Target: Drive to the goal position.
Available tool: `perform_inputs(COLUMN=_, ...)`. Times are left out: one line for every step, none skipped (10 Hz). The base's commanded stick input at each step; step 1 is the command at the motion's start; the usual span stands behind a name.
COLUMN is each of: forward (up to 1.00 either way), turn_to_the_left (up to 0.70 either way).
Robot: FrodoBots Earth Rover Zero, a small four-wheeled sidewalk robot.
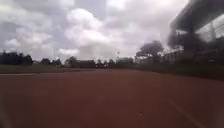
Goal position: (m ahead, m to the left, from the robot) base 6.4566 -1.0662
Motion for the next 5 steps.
perform_inputs(forward=0.70, turn_to_the_left=-0.32)
perform_inputs(forward=0.70, turn_to_the_left=-0.24)
perform_inputs(forward=0.70, turn_to_the_left=-0.16)
perform_inputs(forward=0.70, turn_to_the_left=-0.08)
perform_inputs(forward=0.70, turn_to_the_left=0.00)
